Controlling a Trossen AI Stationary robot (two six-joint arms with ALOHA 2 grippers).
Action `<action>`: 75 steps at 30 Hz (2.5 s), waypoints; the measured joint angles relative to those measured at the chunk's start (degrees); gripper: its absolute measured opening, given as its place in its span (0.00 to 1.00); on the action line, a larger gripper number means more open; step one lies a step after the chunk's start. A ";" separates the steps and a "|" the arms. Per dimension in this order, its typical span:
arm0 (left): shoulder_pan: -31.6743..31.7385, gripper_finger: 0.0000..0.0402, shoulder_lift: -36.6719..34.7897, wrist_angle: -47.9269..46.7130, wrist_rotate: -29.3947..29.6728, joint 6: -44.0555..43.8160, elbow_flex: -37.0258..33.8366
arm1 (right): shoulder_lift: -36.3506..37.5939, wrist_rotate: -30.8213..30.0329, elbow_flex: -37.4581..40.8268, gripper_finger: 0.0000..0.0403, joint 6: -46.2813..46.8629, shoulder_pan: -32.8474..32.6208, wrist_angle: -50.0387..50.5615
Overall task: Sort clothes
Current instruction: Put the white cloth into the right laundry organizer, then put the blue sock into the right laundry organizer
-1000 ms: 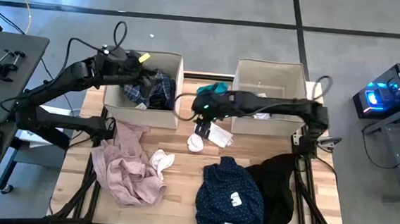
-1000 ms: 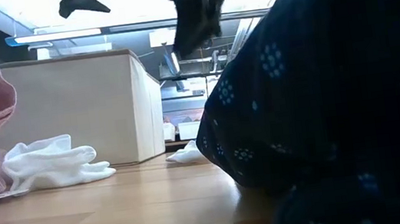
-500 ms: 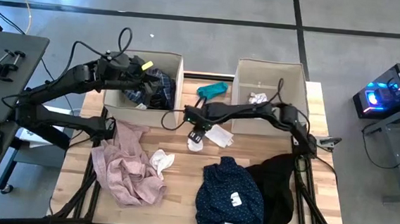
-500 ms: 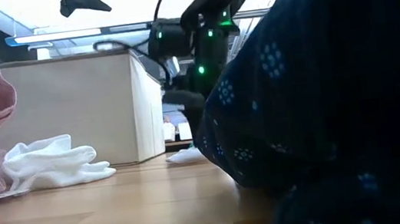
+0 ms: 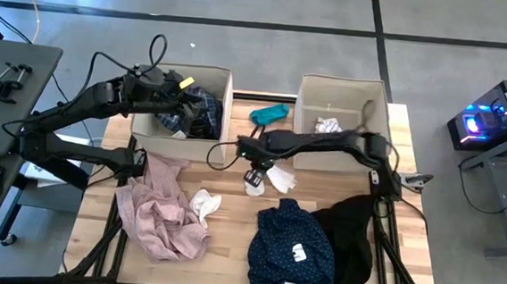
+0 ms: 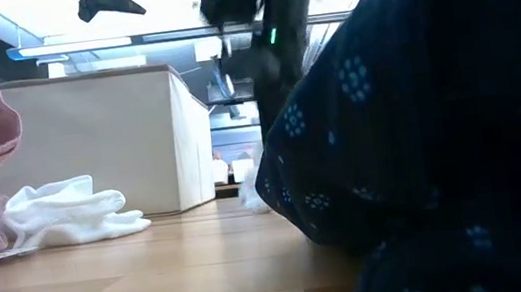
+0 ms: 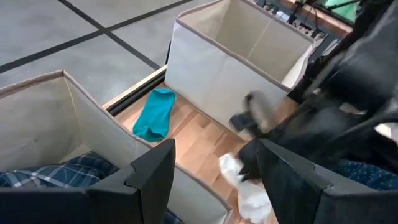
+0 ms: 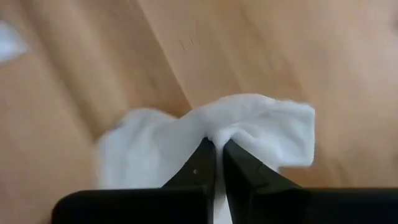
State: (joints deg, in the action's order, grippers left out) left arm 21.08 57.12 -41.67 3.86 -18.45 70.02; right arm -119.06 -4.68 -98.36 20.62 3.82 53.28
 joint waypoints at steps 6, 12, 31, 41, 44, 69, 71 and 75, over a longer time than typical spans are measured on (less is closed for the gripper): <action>-1.57 0.53 -0.02 3.28 0.01 -0.51 0.00 | 15.28 -15.33 -0.07 0.01 1.65 -2.67 4.47; -3.79 0.53 -0.02 6.51 -0.02 -0.49 0.00 | 31.72 -41.58 -0.20 0.01 -1.41 -2.86 11.74; -5.14 0.53 -0.02 8.99 0.00 -0.99 0.00 | 42.64 -37.94 -0.16 0.07 1.57 16.08 31.29; -5.14 0.53 0.05 9.00 1.11 -1.04 0.00 | 41.55 -36.64 -0.13 0.33 3.47 19.08 33.06; -5.14 0.53 1.10 9.72 1.33 -1.01 0.04 | 41.57 -35.04 -0.13 0.36 3.37 18.88 34.94; -1.24 0.53 54.70 -7.30 1.11 5.54 31.82 | 42.70 -34.78 -0.16 0.37 12.48 -12.65 36.72; -0.58 0.53 57.40 -6.22 1.18 6.69 31.82 | 42.70 -34.93 -0.16 0.37 13.61 -14.34 36.71; 0.63 0.53 61.73 -4.48 1.64 8.58 31.85 | 42.78 -35.13 -0.16 0.37 15.86 -16.29 36.73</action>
State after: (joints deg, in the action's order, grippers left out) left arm 21.71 118.86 -46.16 5.49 -9.87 101.86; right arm -76.28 -39.80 -98.52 36.49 -12.47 90.02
